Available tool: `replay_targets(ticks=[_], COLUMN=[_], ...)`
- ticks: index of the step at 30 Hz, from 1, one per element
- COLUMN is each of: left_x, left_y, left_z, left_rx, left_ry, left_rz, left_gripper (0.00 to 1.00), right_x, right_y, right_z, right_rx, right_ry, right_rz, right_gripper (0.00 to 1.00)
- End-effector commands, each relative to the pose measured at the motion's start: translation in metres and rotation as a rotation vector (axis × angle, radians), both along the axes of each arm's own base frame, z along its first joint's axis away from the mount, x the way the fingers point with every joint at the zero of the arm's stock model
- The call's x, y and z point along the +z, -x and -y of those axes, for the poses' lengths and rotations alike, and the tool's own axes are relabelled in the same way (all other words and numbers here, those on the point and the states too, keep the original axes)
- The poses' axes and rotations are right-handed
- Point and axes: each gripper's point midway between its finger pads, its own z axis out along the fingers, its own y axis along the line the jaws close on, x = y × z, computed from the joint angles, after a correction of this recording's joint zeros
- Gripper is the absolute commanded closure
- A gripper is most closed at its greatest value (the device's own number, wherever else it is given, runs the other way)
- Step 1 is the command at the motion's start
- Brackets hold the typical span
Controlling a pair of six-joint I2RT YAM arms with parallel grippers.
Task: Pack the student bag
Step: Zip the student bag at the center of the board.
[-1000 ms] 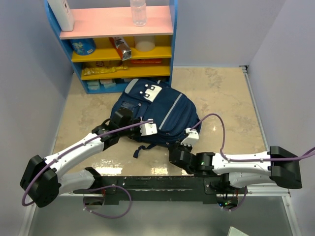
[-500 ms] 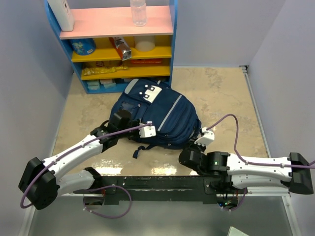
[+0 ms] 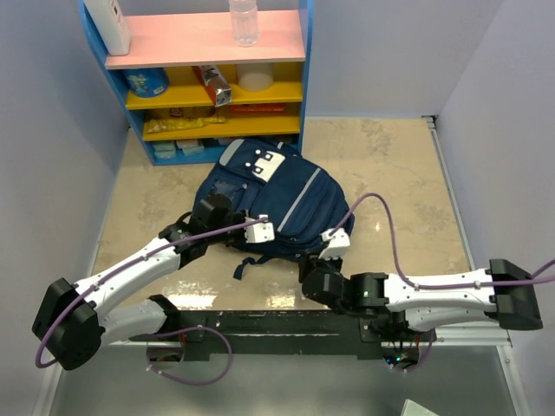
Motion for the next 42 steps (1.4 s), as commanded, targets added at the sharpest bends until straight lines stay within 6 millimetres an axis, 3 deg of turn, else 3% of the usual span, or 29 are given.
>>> replay_targets(ticks=[1,9,16,21,25,31,42], left_x=[0.017,0.040,0.046,0.046,0.042,0.032,0.024], left_y=[0.001,-0.006,-0.001,0.001,0.003,0.005,0.003], left_z=[0.009,0.018,0.020,0.020,0.019,0.016,0.012], left_rx=[0.006,0.011,-0.003,-0.010,-0.011,-0.008,0.002], left_ry=[0.048,0.089,0.101,0.102,0.091,0.080,0.061], left_rz=[-0.050,-0.043,-0.060,-0.068,-0.073,-0.088,-0.075], left_gripper=[1.00,1.00,1.00,1.00,1.00,1.00,1.00], right_x=[0.013,-0.022,-0.031,-0.036,-0.032,-0.024,-0.011], right_y=[-0.005,-0.006,-0.018,-0.031,-0.037,-0.041,-0.024], right_z=[-0.027,-0.036,-0.043,-0.034,-0.038,-0.033,-0.016], right_rx=[0.034,-0.062,-0.143,-0.234,-0.245,-0.254,-0.120], right_ry=[0.055,0.163,0.176,0.165,0.150,0.139,0.043], right_rz=[0.119,0.130,0.164,0.154,0.160,0.155,0.075], right_gripper=[0.41,0.46,0.58,0.68,0.74,0.99,1.00])
